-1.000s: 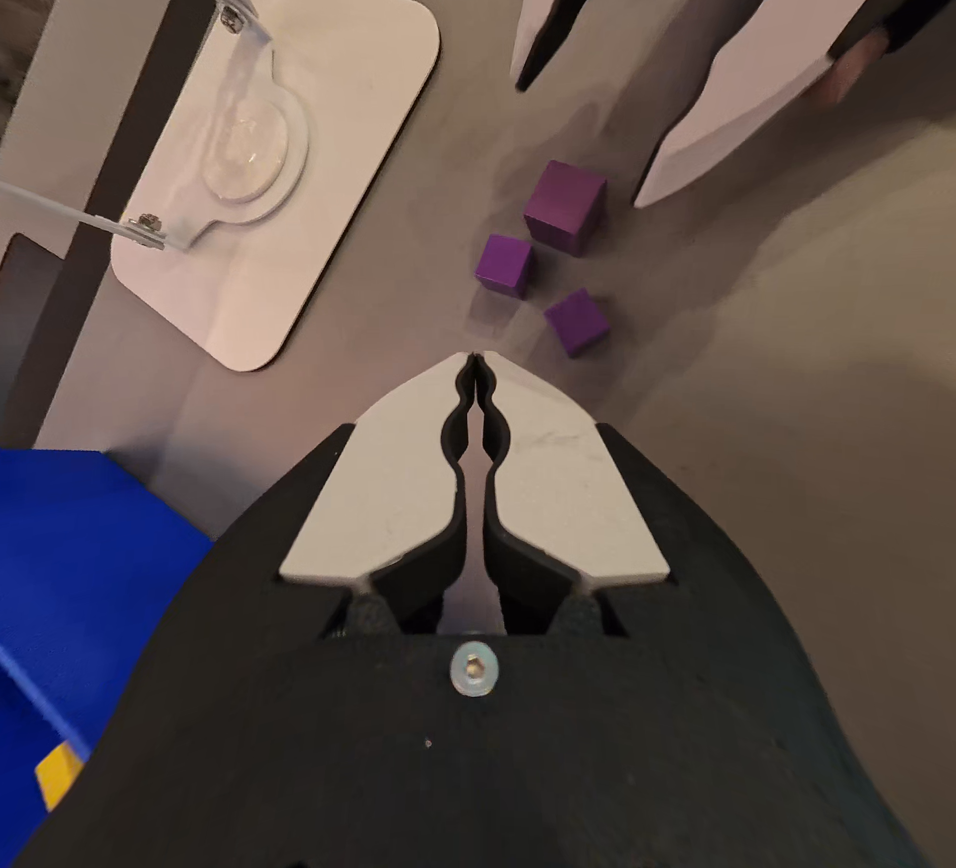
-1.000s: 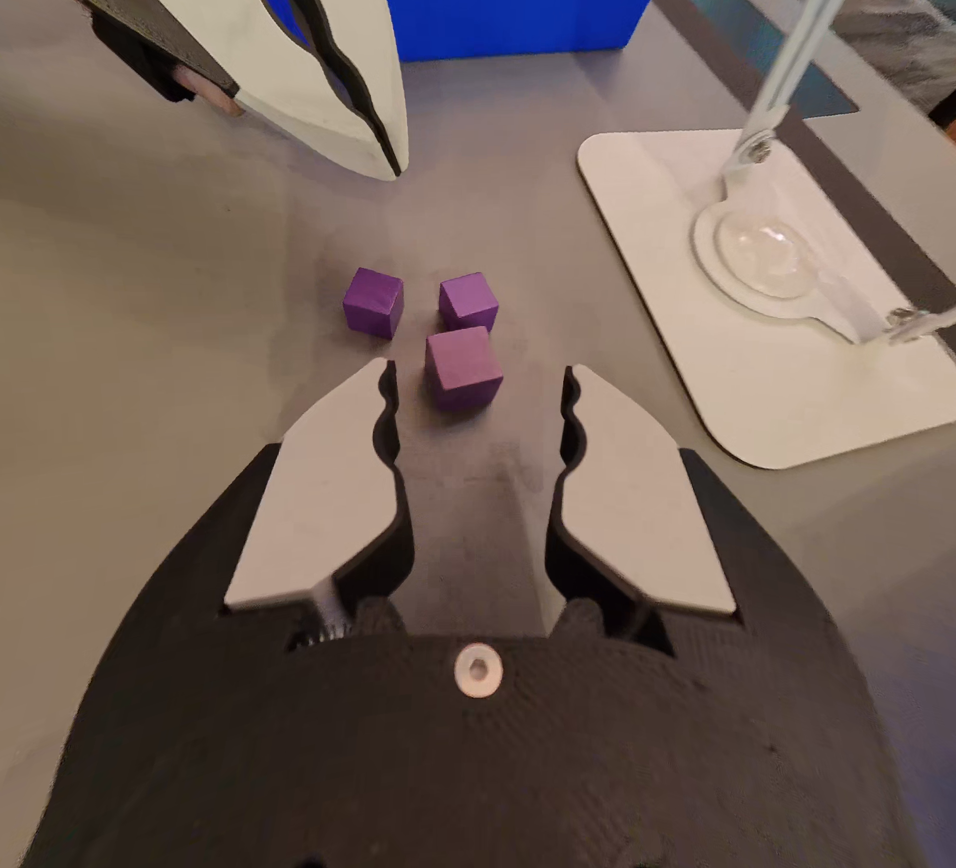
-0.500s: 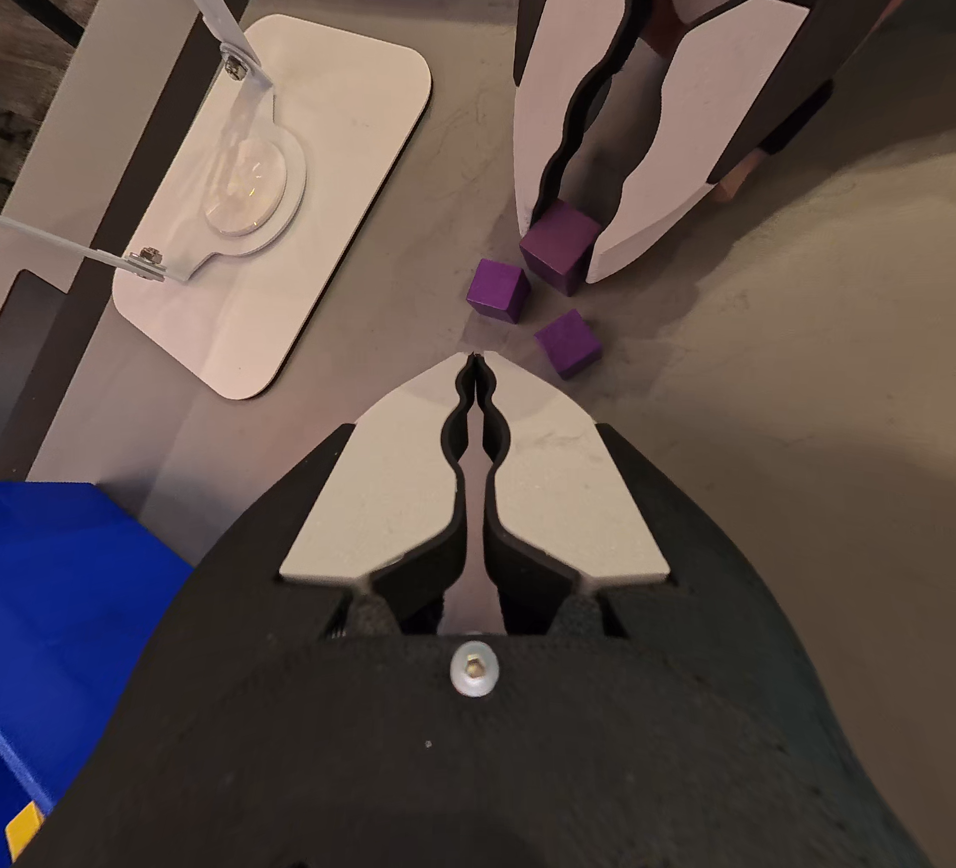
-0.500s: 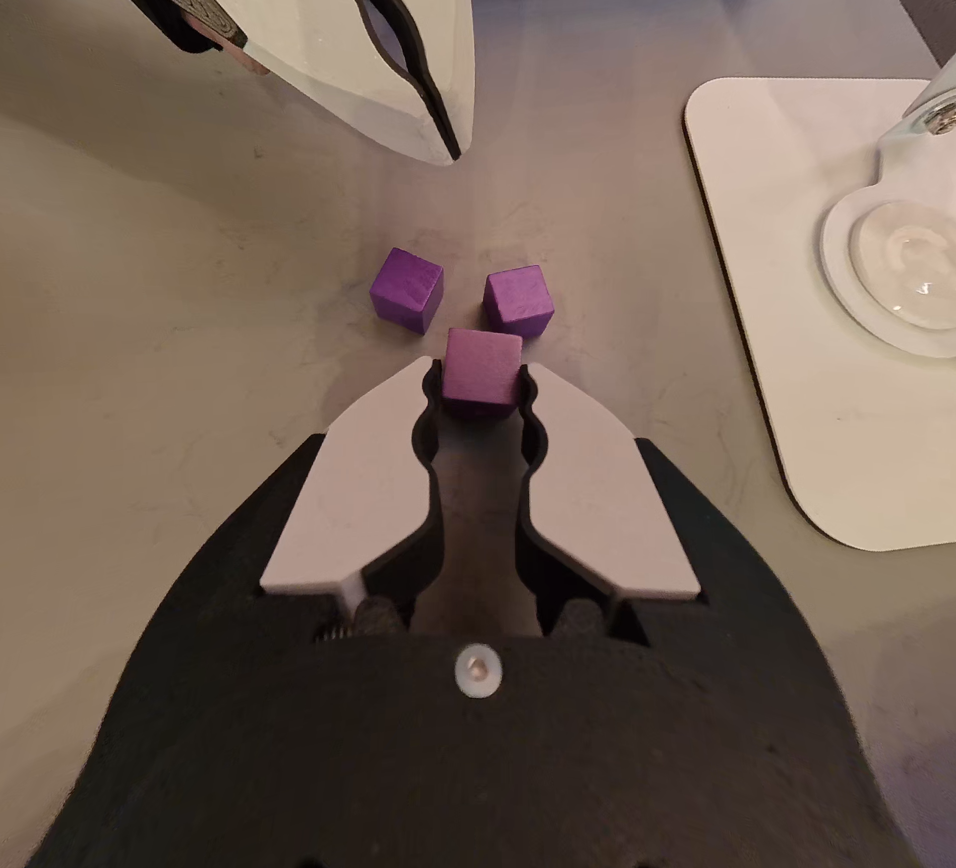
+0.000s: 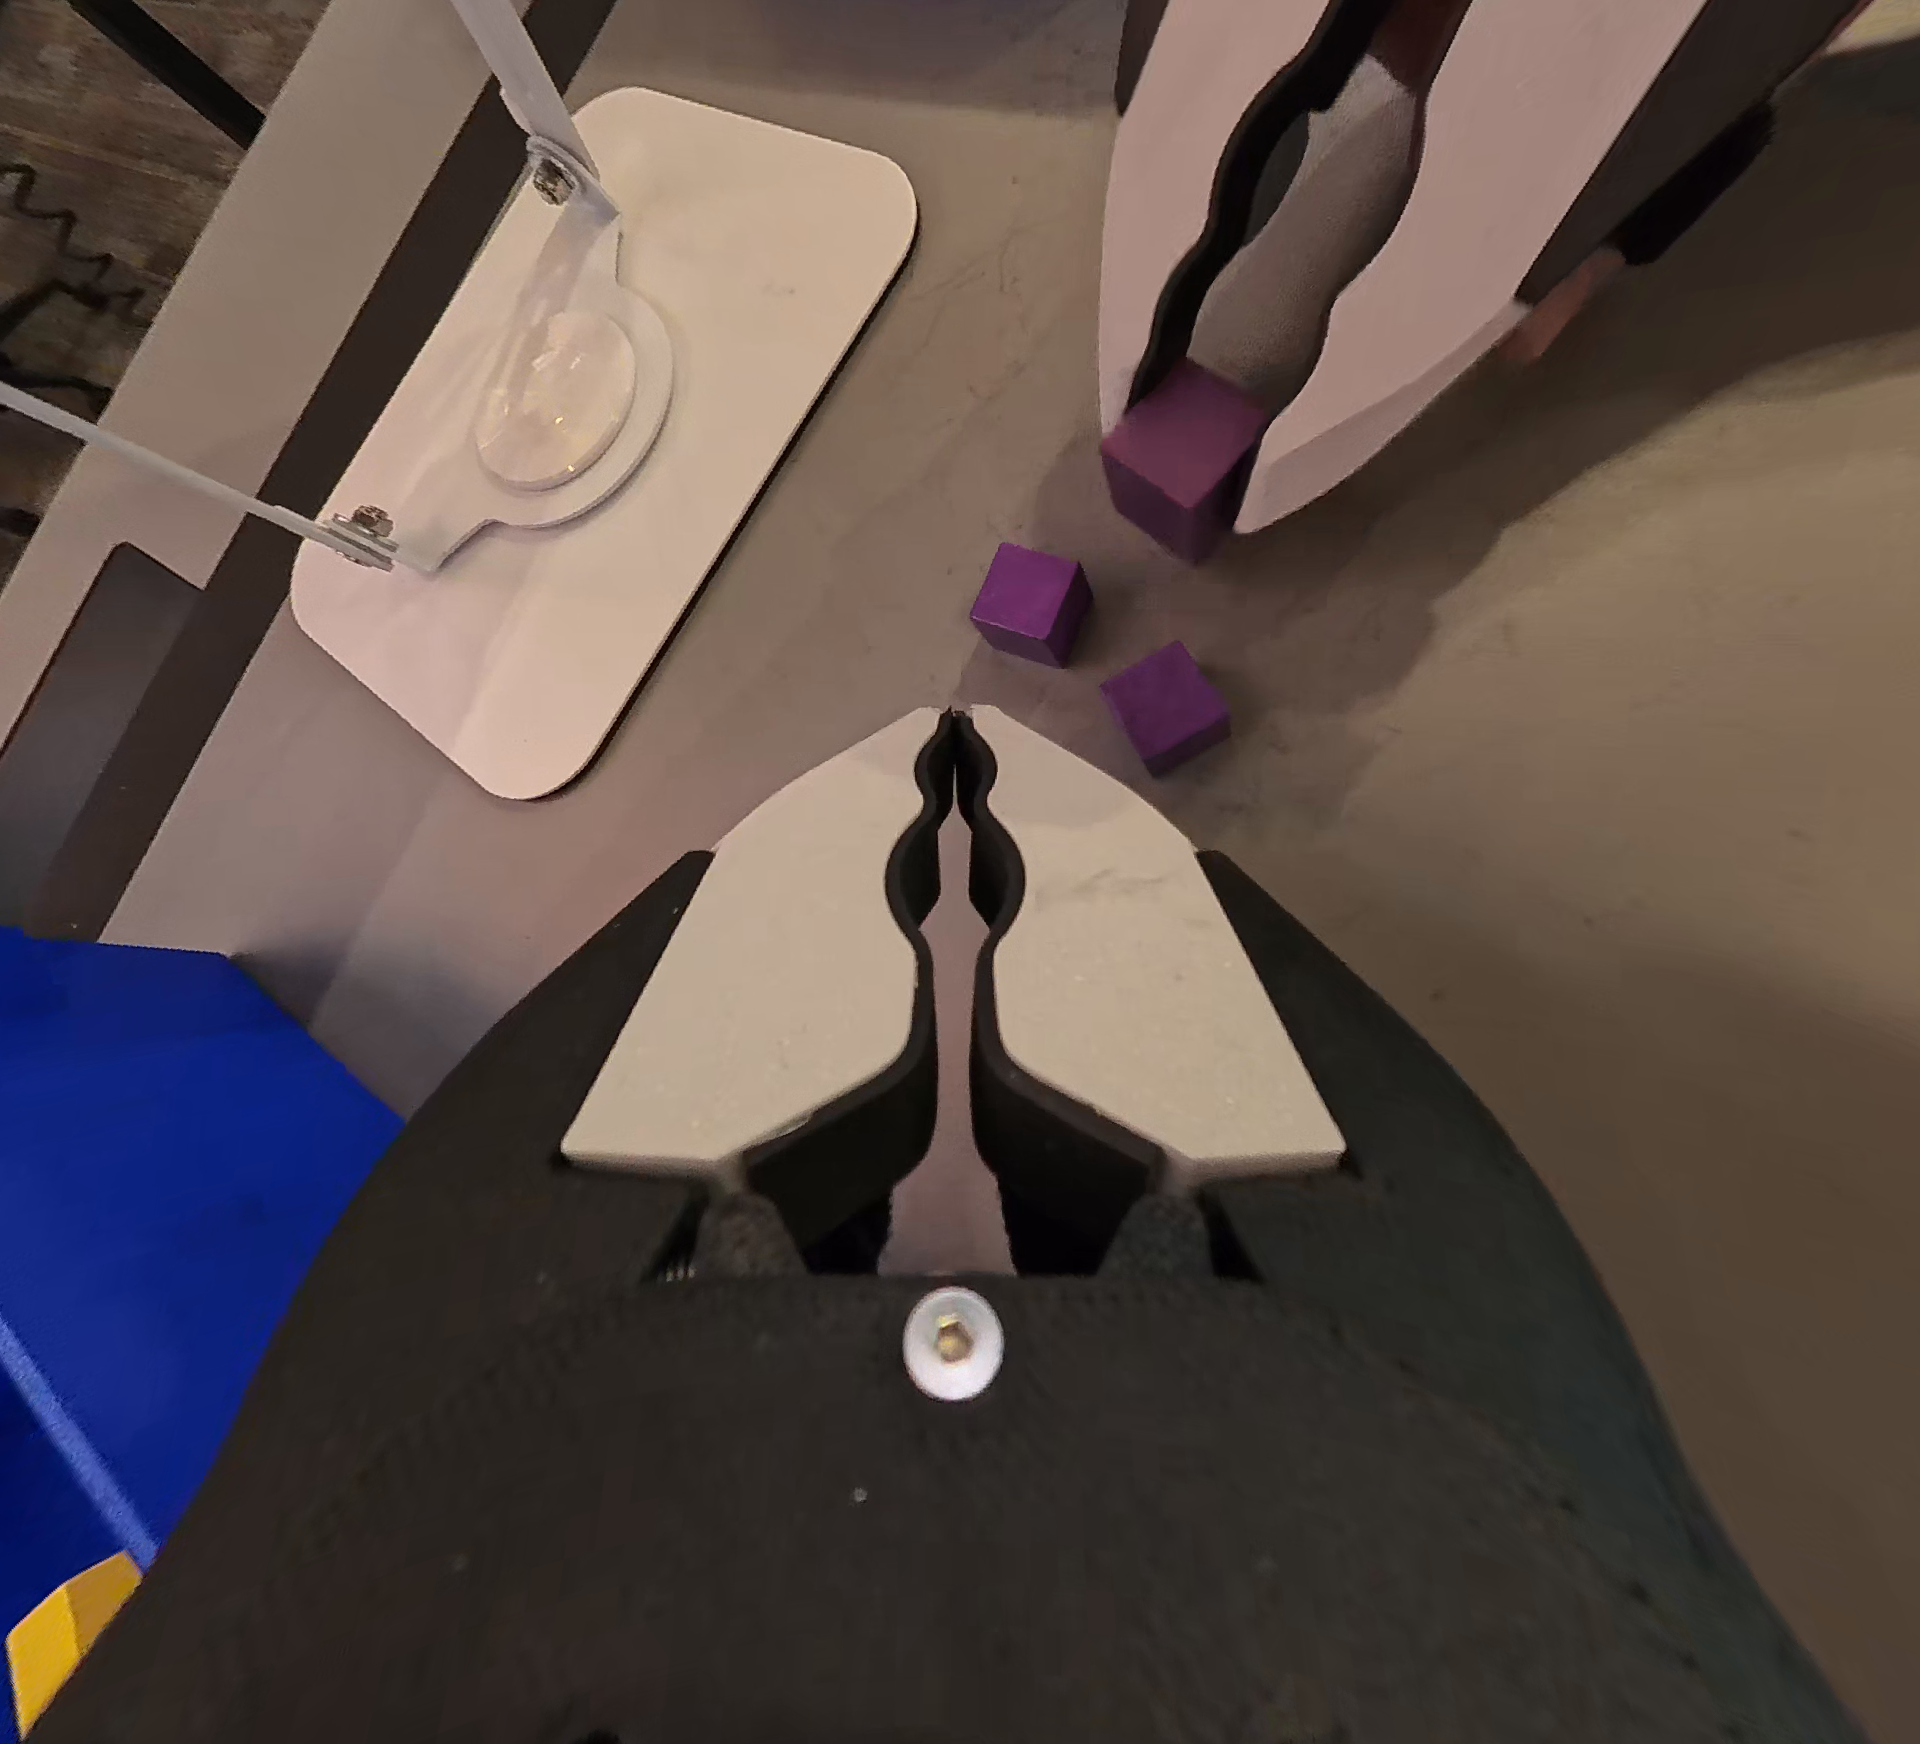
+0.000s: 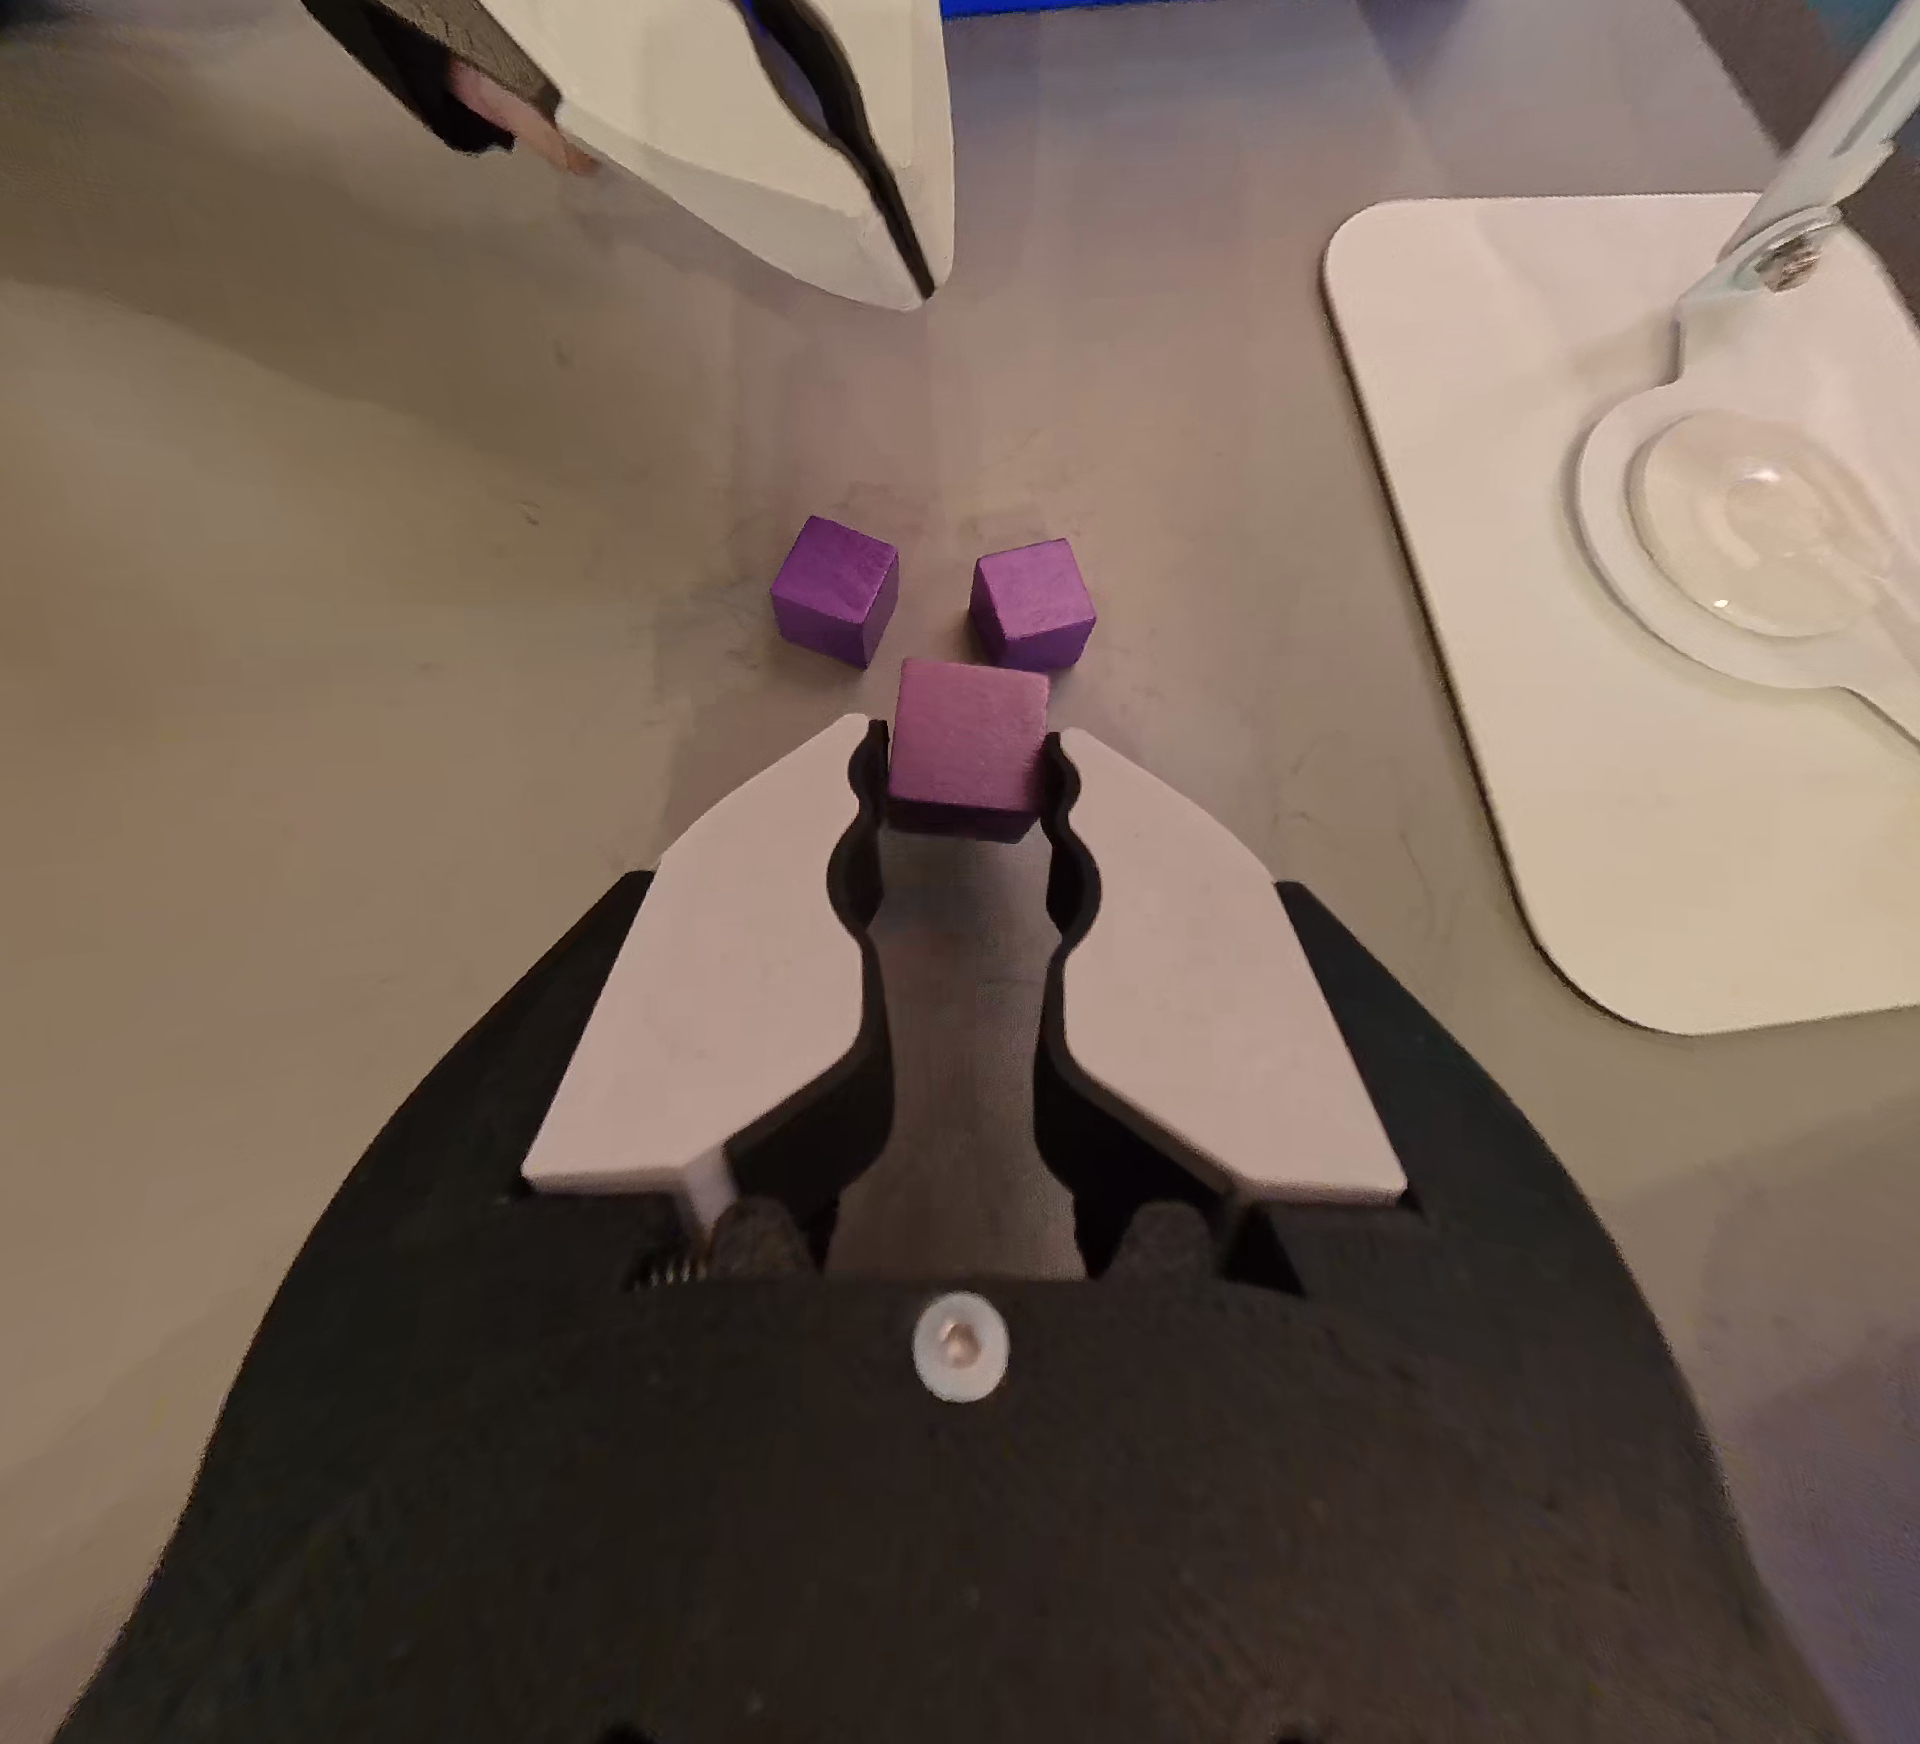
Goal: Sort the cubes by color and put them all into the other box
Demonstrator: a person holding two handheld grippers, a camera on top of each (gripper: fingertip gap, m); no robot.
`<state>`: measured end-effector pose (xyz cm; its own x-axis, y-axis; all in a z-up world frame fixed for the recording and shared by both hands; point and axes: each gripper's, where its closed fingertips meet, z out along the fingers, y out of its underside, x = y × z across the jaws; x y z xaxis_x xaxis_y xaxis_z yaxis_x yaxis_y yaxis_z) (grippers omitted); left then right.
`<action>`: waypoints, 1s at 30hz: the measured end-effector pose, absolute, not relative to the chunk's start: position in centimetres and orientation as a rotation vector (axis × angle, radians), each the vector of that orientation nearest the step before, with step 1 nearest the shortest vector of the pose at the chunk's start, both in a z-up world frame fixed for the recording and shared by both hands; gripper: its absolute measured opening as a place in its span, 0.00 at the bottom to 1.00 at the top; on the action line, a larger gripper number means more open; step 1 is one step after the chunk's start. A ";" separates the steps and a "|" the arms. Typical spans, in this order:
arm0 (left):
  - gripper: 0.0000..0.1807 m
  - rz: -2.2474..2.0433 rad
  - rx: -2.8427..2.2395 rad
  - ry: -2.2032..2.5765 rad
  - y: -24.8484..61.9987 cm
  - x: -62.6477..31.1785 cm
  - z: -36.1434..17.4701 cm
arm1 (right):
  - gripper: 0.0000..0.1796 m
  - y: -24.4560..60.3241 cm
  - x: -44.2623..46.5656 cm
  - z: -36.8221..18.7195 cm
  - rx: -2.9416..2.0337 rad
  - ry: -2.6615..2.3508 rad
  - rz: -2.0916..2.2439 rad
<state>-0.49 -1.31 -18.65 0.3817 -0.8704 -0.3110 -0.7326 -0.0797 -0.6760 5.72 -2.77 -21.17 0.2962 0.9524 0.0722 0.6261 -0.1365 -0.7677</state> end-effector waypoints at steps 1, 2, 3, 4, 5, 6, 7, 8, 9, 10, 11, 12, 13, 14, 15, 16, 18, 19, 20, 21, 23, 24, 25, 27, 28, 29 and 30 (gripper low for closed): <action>0.00 -0.226 -1.845 1.389 -1.4 -0.5 -18.6 | 0.16 -2.7 6.0 -20.6 -1.850 -1.393 0.582; 0.00 -0.232 -1.846 1.390 -1.4 -0.4 -18.6 | 0.16 -2.6 6.3 -20.0 -1.853 -1.372 0.580; 0.00 -0.235 -1.841 1.392 -1.5 -0.3 -18.7 | 0.16 -2.5 6.6 -19.3 -1.852 -1.356 0.569; 0.00 -0.230 -1.838 1.397 -1.6 -0.3 -18.7 | 0.16 -2.4 7.0 -18.5 -1.847 -1.341 0.561; 0.00 -0.221 -1.839 1.402 -1.5 -0.4 -18.8 | 0.16 -2.3 7.4 -17.7 -1.845 -1.321 0.552; 0.00 -0.219 -1.840 1.401 -1.5 -0.4 -18.8 | 0.16 -2.0 7.9 -16.8 -1.844 -1.296 0.538; 0.00 -0.227 -1.841 1.396 -1.5 -0.4 -18.7 | 0.16 -1.8 8.4 -15.8 -1.839 -1.267 0.525; 0.00 -0.237 -1.841 1.395 -1.5 -0.3 -18.7 | 0.16 -1.4 9.1 -14.6 -1.830 -1.232 0.516; 0.00 -0.237 -1.842 1.396 -1.6 -0.3 -18.8 | 0.16 -1.0 10.1 -13.3 -1.824 -1.189 0.501; 0.00 -0.234 -1.841 1.399 -1.6 -0.3 -18.8 | 0.16 -0.4 11.2 -12.0 -1.820 -1.145 0.481; 0.00 -0.233 -1.841 1.401 -1.6 -0.3 -18.8 | 0.16 0.3 12.4 -10.7 -1.812 -1.103 0.459; 0.00 -0.235 -1.841 1.402 -1.6 -0.3 -18.8 | 0.16 1.0 13.8 -9.4 -1.804 -1.063 0.437; 0.00 -0.240 -1.838 1.403 -1.6 -0.2 -18.8 | 0.16 1.7 15.2 -8.3 -1.804 -1.021 0.409; 0.00 -0.242 -1.837 1.406 -1.7 -0.2 -18.8 | 0.16 2.5 16.7 -7.3 -1.807 -0.979 0.378; 0.00 -0.241 -1.838 1.409 -1.7 -0.2 -18.8 | 0.16 3.3 18.2 -6.4 -1.808 -0.940 0.347; 0.00 -0.243 -1.840 1.408 -1.7 -0.2 -18.9 | 0.16 4.1 19.6 -5.6 -1.808 -0.903 0.323; 0.00 -0.245 -1.845 1.410 -1.6 -0.2 -19.0 | 0.16 5.8 22.5 -4.3 -1.820 -0.809 0.281; 0.00 -0.245 -1.848 1.410 -1.6 -0.2 -19.1 | 0.16 6.6 24.0 -3.9 -1.828 -0.760 0.262; 0.00 -0.249 -1.849 1.409 -1.6 -0.2 -19.1 | 0.16 7.5 25.6 -3.6 -1.839 -0.709 0.239; 0.00 -0.252 -1.848 1.411 -1.6 -0.1 -19.1 | 0.16 8.3 27.1 -3.4 -1.856 -0.656 0.214; 0.00 -0.250 -1.850 1.412 -1.5 -0.1 -19.2 | 0.16 9.9 30.1 -3.4 -1.890 -0.548 0.170; 0.00 -0.253 -1.851 1.411 -1.5 -0.1 -19.2 | 0.16 10.7 31.6 -3.5 -1.907 -0.496 0.150; 0.00 -0.257 -1.852 1.412 -1.5 0.0 -19.2 | 0.16 11.5 32.9 -3.8 -1.924 -0.446 0.131; 0.00 -0.255 -1.855 1.416 -1.5 0.0 -19.4 | 0.16 12.9 35.1 -4.6 -1.957 -0.357 0.115; 0.00 -0.259 -1.856 1.417 -1.5 0.0 -19.4 | 0.16 13.5 35.9 -5.2 -1.975 -0.321 0.109; 0.00 -0.262 -1.858 1.419 -1.6 0.1 -19.5 | 0.16 14.2 36.6 -5.9 -2.000 -0.291 0.102; 0.00 -0.260 -1.859 1.421 -1.6 0.1 -19.6 | 0.16 14.8 37.2 -6.8 -2.024 -0.263 0.096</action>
